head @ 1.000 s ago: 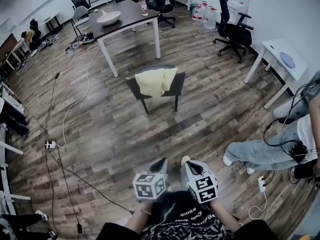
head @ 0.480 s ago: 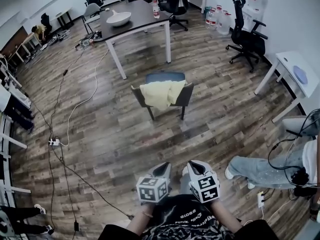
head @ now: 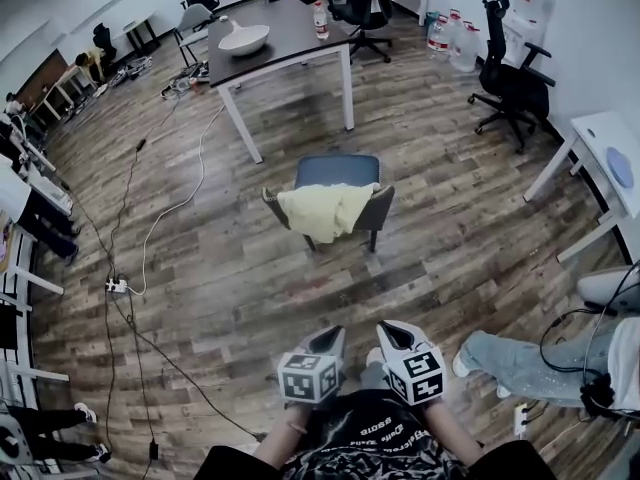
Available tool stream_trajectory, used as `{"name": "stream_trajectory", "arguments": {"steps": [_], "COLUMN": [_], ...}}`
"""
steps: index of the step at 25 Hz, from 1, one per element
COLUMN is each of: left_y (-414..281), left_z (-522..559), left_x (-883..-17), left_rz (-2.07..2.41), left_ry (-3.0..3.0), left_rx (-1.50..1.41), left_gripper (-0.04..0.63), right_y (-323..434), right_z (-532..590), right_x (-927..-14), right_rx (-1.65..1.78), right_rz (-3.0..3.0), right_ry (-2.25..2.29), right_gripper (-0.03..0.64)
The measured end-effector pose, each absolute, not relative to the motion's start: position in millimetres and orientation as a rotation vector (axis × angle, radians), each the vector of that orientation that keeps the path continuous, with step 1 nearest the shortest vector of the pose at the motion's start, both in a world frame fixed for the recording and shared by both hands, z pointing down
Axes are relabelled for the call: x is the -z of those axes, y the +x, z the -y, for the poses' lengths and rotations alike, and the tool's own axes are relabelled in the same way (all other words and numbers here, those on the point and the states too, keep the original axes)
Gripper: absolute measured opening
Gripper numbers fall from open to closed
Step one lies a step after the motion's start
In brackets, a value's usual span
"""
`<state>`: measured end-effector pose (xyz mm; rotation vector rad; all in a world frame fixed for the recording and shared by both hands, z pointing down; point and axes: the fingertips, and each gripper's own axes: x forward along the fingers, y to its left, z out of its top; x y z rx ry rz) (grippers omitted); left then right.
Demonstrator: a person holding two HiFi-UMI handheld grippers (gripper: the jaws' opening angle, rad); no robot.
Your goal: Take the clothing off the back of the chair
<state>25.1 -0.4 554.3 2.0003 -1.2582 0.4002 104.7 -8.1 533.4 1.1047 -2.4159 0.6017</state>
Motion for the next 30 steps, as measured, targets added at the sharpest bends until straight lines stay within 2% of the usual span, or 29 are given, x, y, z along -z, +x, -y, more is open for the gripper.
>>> {"name": "stream_trajectory", "arguments": {"steps": [16,30], "left_y": [70.4,44.5], "left_z": [77.4,95.3], "left_x": [-550.8,-555.0], "left_rz": [1.369,1.430], "left_ry": [1.927,1.855], "left_rx": [-0.335,-0.281], "left_gripper": [0.023,0.023], "right_y": [148.6,128.3], "right_z": [97.4,112.1], "right_x": [-537.0,-546.1], "right_rx": [-0.596,-0.595], "right_rz": [2.488,2.495], "right_ry": [0.939,0.855], "right_gripper": [0.005,0.005]}}
